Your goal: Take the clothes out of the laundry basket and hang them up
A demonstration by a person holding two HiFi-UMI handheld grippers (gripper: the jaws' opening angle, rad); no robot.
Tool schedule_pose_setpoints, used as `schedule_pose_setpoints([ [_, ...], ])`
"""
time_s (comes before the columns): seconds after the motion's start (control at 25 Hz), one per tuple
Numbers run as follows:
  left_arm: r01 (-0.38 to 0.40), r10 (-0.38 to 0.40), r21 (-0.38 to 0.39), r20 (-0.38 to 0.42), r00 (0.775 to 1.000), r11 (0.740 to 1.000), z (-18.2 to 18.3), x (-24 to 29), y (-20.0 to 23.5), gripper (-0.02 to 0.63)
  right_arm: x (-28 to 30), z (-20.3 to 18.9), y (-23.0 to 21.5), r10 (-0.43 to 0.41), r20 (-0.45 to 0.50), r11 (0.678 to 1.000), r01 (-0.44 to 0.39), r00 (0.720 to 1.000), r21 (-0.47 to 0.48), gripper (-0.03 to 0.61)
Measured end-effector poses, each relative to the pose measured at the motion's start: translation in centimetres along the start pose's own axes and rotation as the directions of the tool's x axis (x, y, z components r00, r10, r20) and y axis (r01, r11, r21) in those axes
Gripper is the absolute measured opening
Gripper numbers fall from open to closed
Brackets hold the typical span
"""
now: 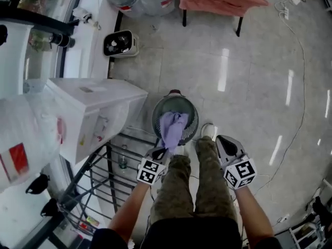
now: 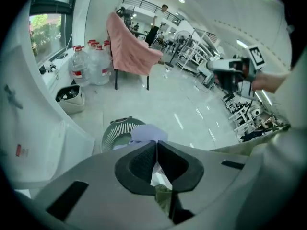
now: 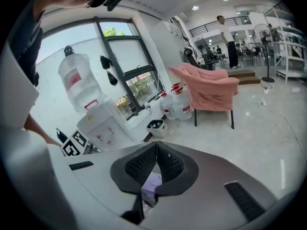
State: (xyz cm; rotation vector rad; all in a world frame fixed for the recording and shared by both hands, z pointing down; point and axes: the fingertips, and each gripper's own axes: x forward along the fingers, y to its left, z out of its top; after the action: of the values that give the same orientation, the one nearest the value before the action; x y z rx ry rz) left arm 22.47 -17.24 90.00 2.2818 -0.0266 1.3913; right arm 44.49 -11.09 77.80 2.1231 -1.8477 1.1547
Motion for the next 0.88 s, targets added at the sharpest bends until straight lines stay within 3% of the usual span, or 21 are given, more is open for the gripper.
schedule_pose_setpoints([
  [0.08, 0.005, -0.004, -0.009, 0.041, 0.999, 1.0, 2.0, -3.5, -0.7, 0.011, -1.2, 0.9, 0.1, -0.003, -0.003, 0.999, 0.003, 1.0, 0.04, 0.0],
  [0.28, -0.056, 0.05, 0.048, 0.117, 0.992, 0.997, 5.8, -11.8, -2.5, 0.011, -3.5, 2.1, 1.7, -0.012, -0.011, 1.0, 0.012, 1.0, 0.005, 0.0],
  [0.52, -0.021, 0.006, 0.07, 0.208, 0.978, 0.997, 9.2, -20.9, -6.4, 0.011, -5.1, 2.0, 5.7, 0.037, -0.031, 0.998, -0.038, 0.999, -0.042, 0.002],
  [0.68, -0.004, -0.03, 0.134, 0.246, 0.969, 0.991, 11.2, -26.5, -7.8, 0.011, -3.8, 2.6, 9.0, 0.058, -0.051, 0.995, -0.061, 0.997, -0.079, 0.008],
  [0.88, 0.027, -0.094, 0.233, 0.283, 0.955, 0.972, 12.2, -32.4, -9.7, 0.011, -1.9, 3.3, 14.6, 0.178, -0.087, 0.981, -0.184, 0.98, -0.067, 0.112],
])
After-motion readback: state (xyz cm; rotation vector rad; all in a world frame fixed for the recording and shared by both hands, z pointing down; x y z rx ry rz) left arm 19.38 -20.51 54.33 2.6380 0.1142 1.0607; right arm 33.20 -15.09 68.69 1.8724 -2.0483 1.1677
